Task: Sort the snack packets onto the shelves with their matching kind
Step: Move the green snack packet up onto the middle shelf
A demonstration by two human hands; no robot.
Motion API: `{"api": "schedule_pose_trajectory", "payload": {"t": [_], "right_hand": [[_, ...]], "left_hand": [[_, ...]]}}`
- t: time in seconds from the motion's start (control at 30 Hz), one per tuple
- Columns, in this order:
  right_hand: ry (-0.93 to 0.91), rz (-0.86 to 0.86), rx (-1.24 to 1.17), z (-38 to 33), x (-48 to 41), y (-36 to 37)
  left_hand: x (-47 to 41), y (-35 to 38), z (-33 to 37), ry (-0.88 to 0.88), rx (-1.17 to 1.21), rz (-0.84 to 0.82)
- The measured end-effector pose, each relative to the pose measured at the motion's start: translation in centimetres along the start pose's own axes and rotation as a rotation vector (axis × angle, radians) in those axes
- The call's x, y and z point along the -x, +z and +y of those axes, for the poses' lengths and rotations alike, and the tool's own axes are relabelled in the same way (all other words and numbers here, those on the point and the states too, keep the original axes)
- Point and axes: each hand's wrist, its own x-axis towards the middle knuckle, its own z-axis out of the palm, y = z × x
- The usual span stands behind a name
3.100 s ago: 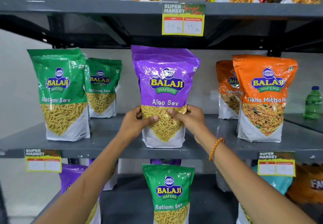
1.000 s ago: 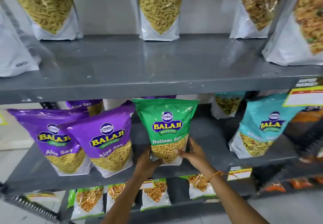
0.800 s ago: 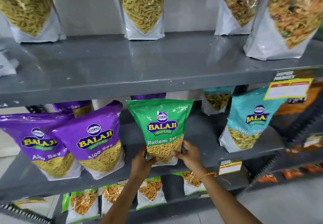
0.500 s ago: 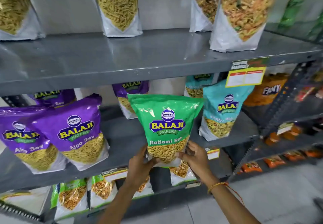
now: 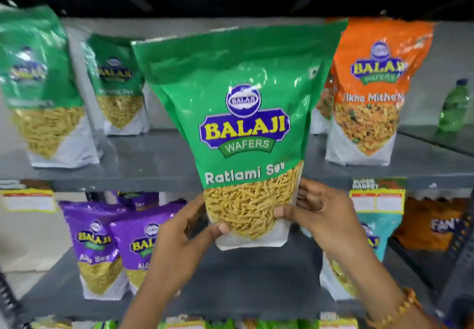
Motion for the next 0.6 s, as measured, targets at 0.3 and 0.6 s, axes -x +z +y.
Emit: {"api": "schedule_pose_trajectory", "payload": {"t": [0.3, 0.6], "right_hand": [[-0.09, 0.049, 0.061, -1.6, -12.7, 4.3], [0.011, 0.112, 0.177, 2.5, -18.0, 5.8]], "left_hand": [[-13.2, -4.5, -0.8, 0.09, -0.025, -0.034], [-19.4, -4.9, -5.6, -0.017, 0.01, -0.134]]}}
